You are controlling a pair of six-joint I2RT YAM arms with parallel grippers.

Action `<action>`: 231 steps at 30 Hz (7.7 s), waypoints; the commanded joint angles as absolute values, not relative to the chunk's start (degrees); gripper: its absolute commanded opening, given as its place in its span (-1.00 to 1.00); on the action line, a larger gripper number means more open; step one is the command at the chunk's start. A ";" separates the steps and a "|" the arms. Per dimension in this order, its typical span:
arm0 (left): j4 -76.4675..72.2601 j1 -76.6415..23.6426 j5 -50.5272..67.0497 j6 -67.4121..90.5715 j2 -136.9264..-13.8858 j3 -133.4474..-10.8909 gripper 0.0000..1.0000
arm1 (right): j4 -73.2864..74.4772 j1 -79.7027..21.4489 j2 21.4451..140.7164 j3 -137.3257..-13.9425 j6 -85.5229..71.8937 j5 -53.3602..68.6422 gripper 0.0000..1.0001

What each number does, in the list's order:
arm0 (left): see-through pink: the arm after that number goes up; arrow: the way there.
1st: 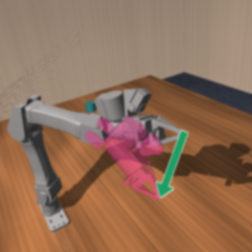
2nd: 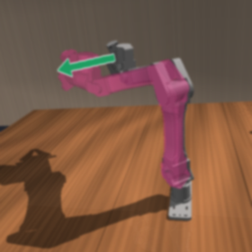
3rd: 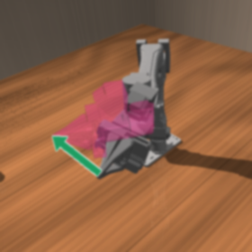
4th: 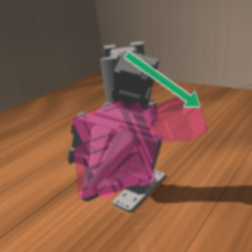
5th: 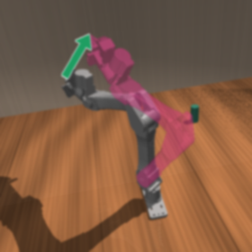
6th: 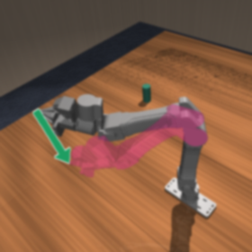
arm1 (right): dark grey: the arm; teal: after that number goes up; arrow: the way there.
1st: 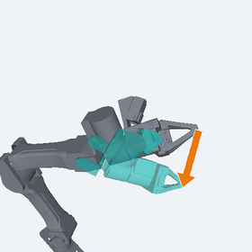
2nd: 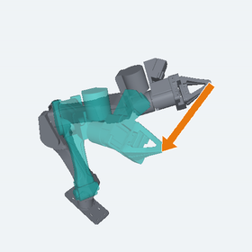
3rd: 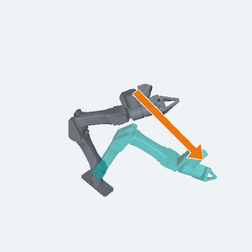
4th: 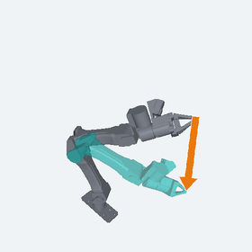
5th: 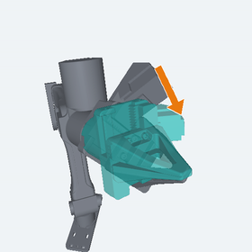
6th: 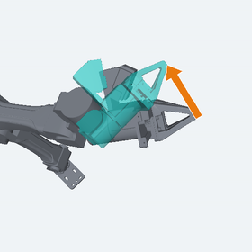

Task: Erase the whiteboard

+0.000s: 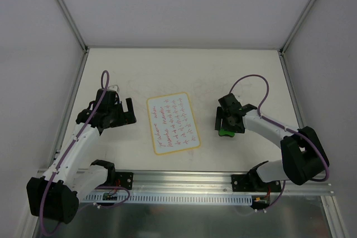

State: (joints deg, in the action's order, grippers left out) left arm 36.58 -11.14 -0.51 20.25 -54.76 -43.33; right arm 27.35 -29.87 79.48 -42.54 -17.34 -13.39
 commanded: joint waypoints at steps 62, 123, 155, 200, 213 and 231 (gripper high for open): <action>29.88 -16.52 -4.40 29.61 -109.50 -73.48 -0.42 | 29.44 -41.49 65.83 -43.16 -16.61 -19.69 -0.22; 26.28 -21.71 6.33 26.28 -96.77 -60.11 -0.45 | 29.36 -51.77 67.85 -46.58 -17.31 -22.59 -0.21; 25.58 -26.18 4.22 30.58 -98.62 -51.17 -1.00 | 29.18 -56.95 77.25 -54.39 -18.28 -23.03 -0.21; 23.55 -26.90 4.66 32.34 -90.26 -41.22 -1.00 | 39.02 -47.56 100.83 -62.42 -31.29 -23.82 -0.28; 22.15 -27.77 9.14 29.89 -84.38 -45.78 -0.29 | 32.08 -48.51 100.46 -62.05 -22.15 -17.41 -0.30; 20.21 -32.69 12.48 28.56 -99.05 -55.81 -0.18 | 30.24 -49.92 100.72 -62.58 -21.53 -14.77 -0.31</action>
